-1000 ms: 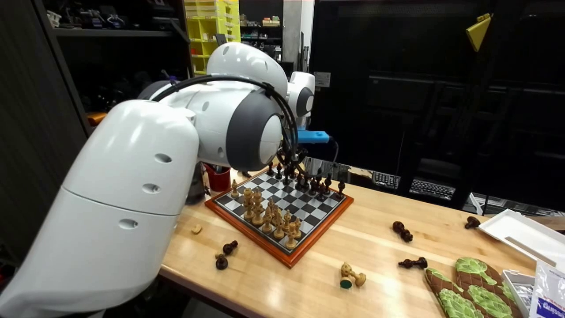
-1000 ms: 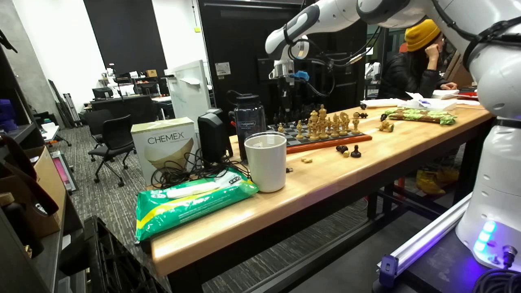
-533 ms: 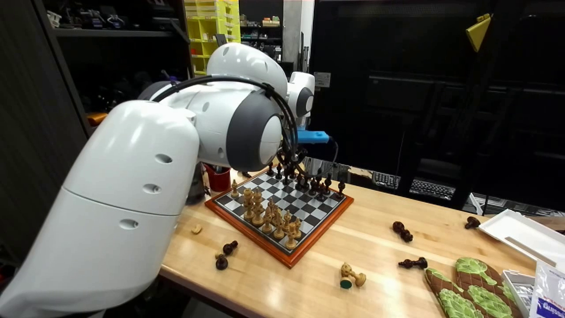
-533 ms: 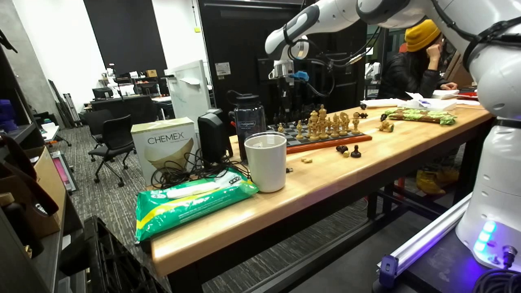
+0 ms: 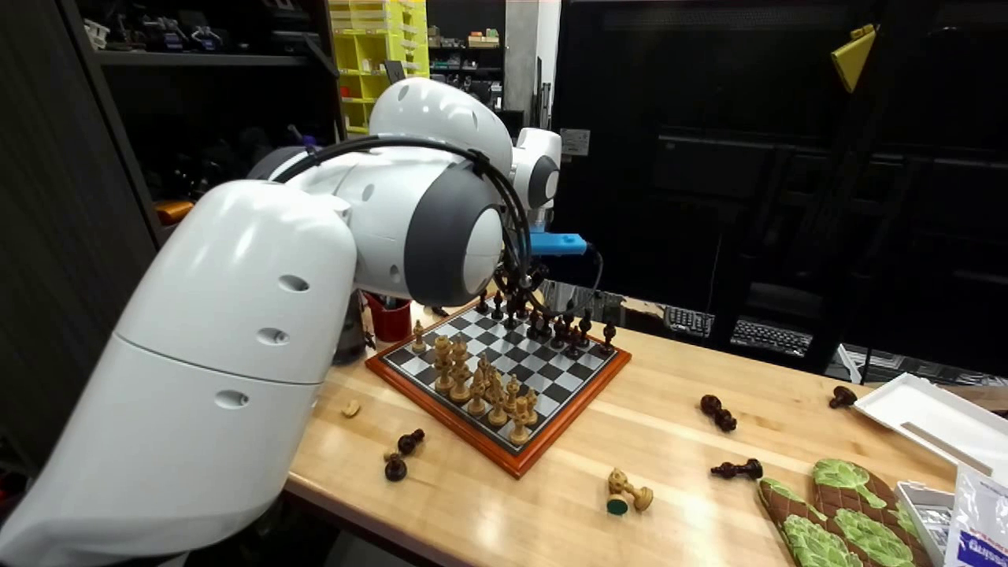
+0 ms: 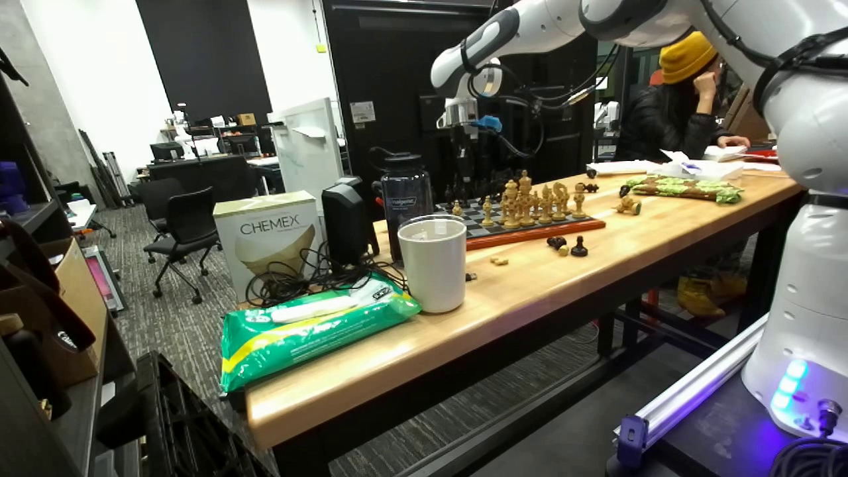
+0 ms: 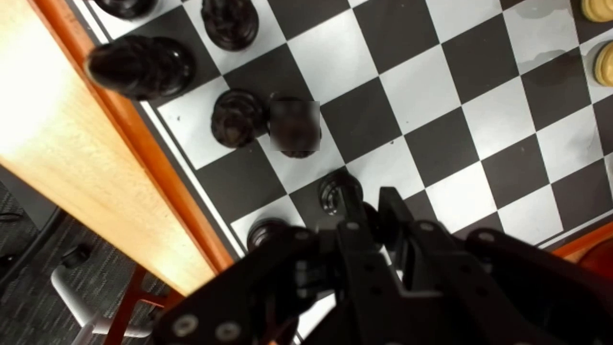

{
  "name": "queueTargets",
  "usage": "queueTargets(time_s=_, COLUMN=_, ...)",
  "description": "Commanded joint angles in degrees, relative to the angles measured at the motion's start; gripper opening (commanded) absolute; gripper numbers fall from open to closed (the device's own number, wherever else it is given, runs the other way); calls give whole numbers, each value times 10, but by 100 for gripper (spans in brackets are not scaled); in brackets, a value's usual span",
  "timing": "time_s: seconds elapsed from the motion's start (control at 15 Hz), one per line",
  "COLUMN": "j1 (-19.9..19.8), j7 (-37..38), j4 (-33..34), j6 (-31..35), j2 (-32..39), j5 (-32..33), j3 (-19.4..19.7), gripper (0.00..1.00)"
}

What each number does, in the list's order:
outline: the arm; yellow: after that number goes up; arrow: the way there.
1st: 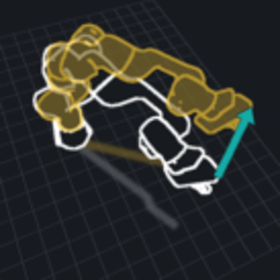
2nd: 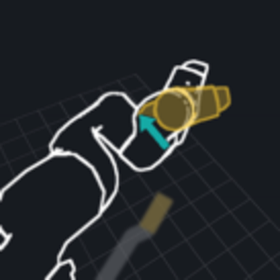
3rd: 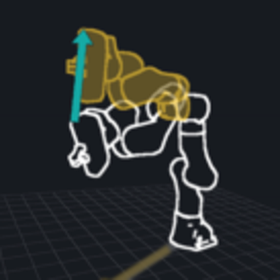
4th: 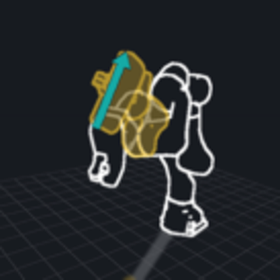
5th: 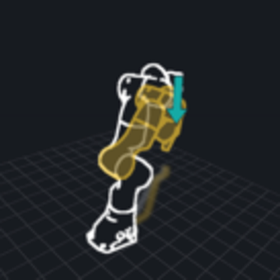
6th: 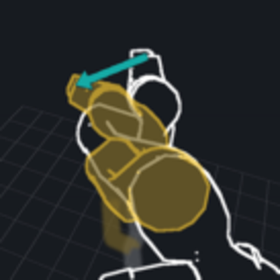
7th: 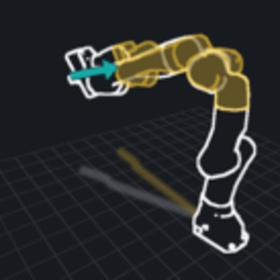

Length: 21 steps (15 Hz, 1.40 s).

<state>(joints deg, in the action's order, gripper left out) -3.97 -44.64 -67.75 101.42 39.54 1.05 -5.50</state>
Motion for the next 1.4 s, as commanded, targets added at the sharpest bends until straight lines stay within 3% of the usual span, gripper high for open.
queueTargets(time_s=0.0, j1=1, j7=-7, j4=14, j6=-1, j2=6, j5=-1, j3=-2, gripper=33)
queueTargets(time_s=0.67, j1=9, j7=20, j4=-14, j6=-10, j2=-35, j5=1, j3=2, gripper=98)
queueTargets(time_s=1.0, j1=11, j7=88, j4=-34, j6=-19, j2=-72, j5=-4, j3=6, gripper=100)
queueTargets(time_s=1.33, j1=13, j7=217, j4=-89, j6=3, j2=-143, j5=-9, j3=12, gripper=100)
